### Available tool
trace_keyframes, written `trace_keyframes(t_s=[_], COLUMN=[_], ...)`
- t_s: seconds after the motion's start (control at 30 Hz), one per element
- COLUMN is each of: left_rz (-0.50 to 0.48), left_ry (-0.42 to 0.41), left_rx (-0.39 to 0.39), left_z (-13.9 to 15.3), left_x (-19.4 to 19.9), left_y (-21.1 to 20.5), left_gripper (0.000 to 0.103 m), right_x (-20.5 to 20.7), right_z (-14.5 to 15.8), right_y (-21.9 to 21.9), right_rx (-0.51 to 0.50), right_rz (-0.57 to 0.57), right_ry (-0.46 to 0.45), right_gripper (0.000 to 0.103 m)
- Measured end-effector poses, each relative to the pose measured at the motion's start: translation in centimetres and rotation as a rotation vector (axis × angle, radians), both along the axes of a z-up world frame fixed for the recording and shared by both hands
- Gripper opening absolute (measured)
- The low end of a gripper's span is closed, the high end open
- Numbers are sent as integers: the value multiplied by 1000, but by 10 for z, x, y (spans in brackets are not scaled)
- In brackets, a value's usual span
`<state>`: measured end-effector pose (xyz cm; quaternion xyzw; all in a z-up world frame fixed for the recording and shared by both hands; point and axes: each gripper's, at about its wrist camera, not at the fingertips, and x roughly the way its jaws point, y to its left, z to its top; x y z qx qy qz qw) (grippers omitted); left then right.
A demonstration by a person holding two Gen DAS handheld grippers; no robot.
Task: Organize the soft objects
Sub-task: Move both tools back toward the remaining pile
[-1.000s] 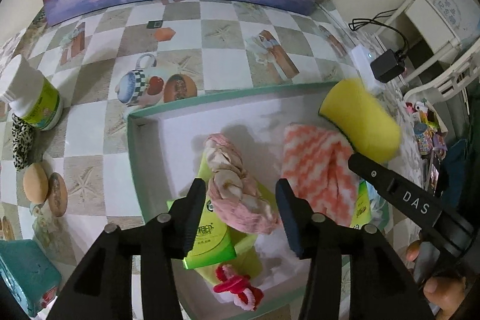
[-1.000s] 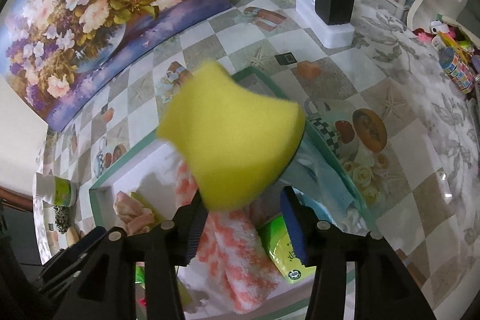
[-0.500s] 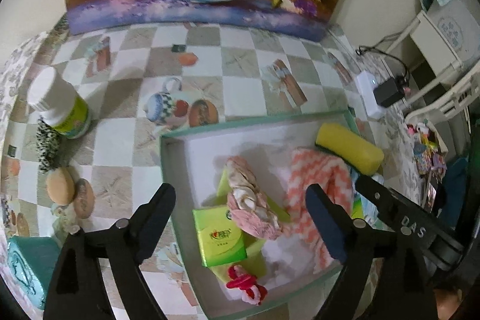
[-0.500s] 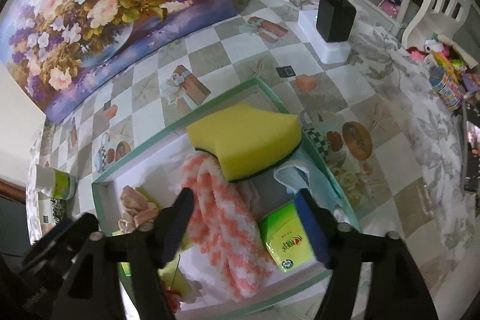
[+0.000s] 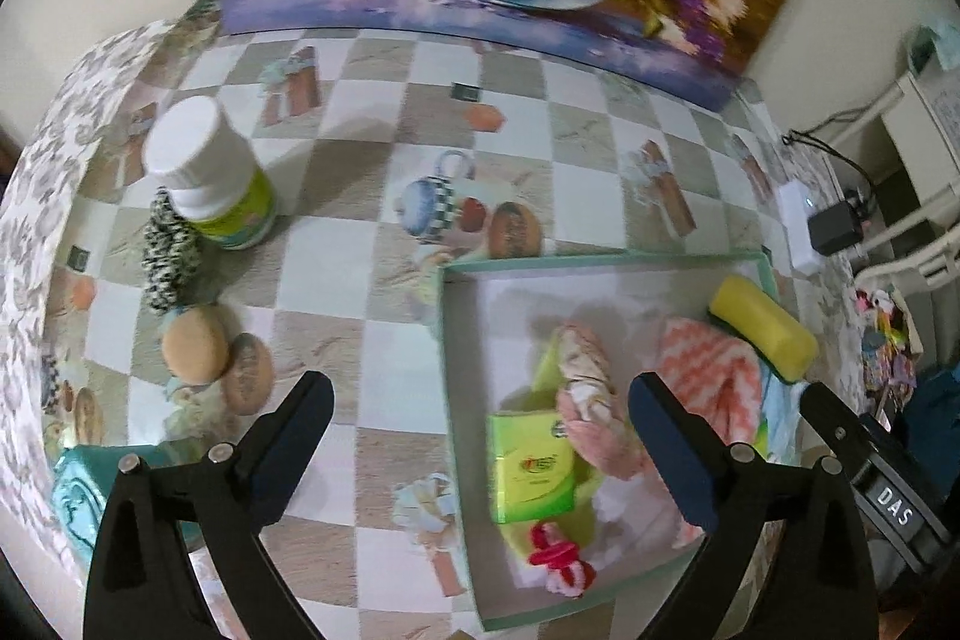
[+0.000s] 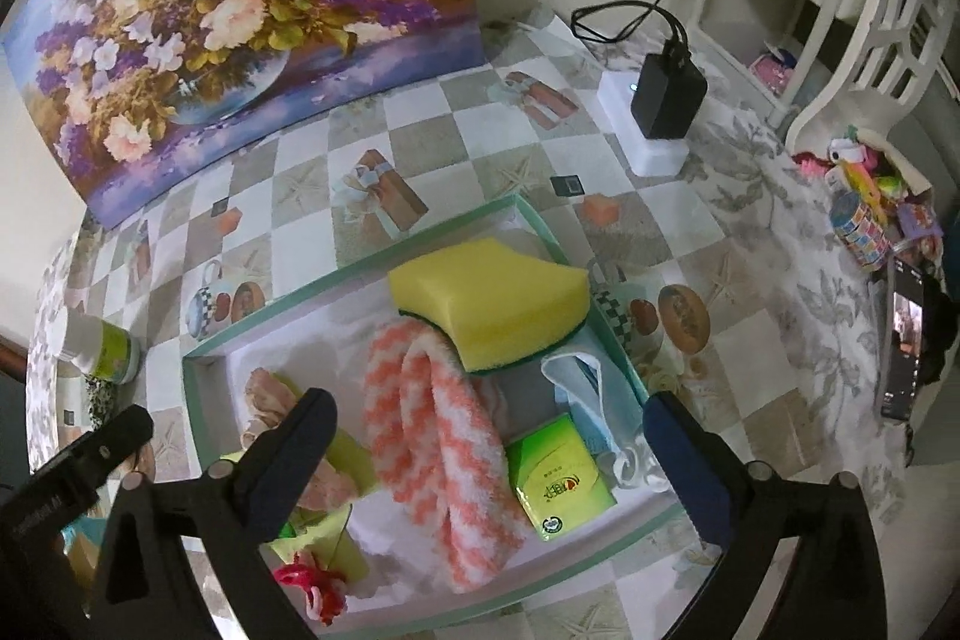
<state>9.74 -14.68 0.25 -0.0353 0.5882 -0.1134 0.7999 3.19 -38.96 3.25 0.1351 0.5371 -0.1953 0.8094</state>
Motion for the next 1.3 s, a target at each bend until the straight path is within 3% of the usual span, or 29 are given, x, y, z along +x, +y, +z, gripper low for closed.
trace_keyframes(t_s=[0.37,0.77,1.3], left_rz=[81,252,441], left_ry=[-51,-61,-25], left_rx=[23,116,185], left_z=[23,26,21], left_x=[7,18,12], left_y=[48,129,231], left_gripper=[99,99,99], right_x=[3,8,25], right_z=[9,3,-9], right_y=[16,34,126], right_rx=[-25,-42,-24], right_rz=[44,81,293], right_ry=[4,35,49], right_gripper=[103,103,103])
